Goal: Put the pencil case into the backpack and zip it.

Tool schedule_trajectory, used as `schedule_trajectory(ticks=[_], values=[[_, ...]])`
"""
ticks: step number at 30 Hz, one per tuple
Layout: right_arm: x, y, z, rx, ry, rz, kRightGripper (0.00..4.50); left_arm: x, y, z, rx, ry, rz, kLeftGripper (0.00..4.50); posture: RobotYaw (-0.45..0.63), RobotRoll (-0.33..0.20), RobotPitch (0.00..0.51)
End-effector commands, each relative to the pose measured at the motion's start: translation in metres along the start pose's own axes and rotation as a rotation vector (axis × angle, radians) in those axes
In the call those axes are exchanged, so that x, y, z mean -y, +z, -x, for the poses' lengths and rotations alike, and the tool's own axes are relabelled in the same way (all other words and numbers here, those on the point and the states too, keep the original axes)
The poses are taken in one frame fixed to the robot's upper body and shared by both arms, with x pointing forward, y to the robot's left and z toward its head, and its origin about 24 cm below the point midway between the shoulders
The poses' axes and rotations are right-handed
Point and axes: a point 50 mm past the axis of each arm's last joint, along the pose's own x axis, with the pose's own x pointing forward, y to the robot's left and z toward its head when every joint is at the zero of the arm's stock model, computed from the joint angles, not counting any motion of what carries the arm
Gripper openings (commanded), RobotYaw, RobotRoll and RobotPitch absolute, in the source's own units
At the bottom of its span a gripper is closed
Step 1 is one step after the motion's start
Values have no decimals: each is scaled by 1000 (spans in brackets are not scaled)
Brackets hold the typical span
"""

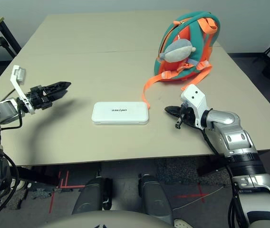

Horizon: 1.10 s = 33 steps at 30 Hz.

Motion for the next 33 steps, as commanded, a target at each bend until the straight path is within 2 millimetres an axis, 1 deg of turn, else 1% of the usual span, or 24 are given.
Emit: schedule_trajectory(ticks=[1,6,7,14,18,21,28,33], values=[[5,2,-1,-32,16,48,60,-8,-9,-7,-86,18,33,4500,-112,0,56],[13,9,-4,-34,7,97,60,-14,-13,-16,-139,35,55,4500,-121,0,52],[13,10,-5,-31,9,103,60,-15,-15,-17,-152,33,72,4500,-127,0,59],[12,13,-7,-24,13,115,60,-16,-26,-21,-266,25,116,4500,-133,0,67],[13,14,-7,-26,10,125,60,-21,-36,-21,-335,45,127,4500,-142,0,73],[13,14,-7,-31,8,136,60,-25,-40,-21,-354,68,122,4500,-145,0,74],[14,14,-11,-47,4,168,60,-28,-44,-25,-374,76,109,4500,-145,0,71],[14,9,-15,-105,16,223,60,-30,-46,-26,-386,80,96,4500,-147,0,71]])
